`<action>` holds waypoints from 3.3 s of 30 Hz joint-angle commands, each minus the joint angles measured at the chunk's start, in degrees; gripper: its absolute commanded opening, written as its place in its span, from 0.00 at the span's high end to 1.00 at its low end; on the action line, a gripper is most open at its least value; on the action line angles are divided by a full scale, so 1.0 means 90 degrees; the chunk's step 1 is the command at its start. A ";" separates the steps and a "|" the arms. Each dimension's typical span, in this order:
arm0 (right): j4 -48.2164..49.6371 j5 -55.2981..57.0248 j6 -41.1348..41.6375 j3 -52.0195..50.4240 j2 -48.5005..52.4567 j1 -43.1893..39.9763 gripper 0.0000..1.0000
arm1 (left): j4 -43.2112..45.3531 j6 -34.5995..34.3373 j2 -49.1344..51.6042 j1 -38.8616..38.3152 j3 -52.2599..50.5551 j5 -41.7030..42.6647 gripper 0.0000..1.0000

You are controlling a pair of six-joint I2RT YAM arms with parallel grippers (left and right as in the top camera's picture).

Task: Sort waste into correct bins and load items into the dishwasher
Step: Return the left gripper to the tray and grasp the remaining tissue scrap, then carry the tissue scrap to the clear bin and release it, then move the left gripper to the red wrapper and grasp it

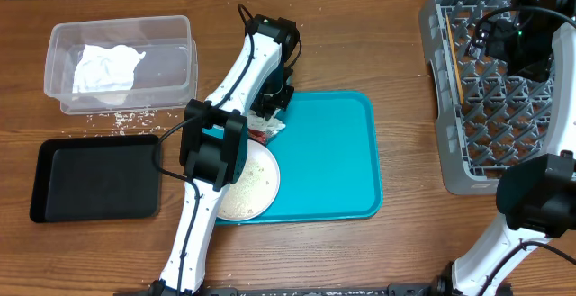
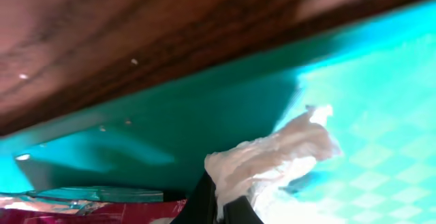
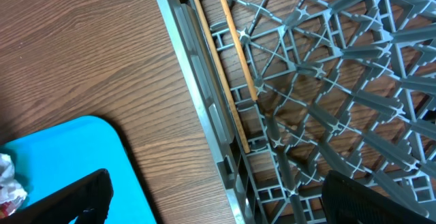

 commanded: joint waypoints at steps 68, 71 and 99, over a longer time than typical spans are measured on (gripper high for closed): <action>0.0029 0.0036 0.0027 0.0012 -0.0012 -0.0002 0.00 | -0.0942 -0.1600 -0.4510 0.2047 -0.0690 0.0981 0.37; 0.0029 0.0036 0.0027 0.0012 -0.0012 -0.0002 0.00 | -0.0789 -0.2220 -0.5088 0.1902 -0.1943 0.0913 0.37; 0.0029 0.0036 0.0027 0.0012 -0.0012 -0.0002 0.00 | 0.3961 -0.5370 -0.3687 0.1069 -0.5396 0.0032 0.48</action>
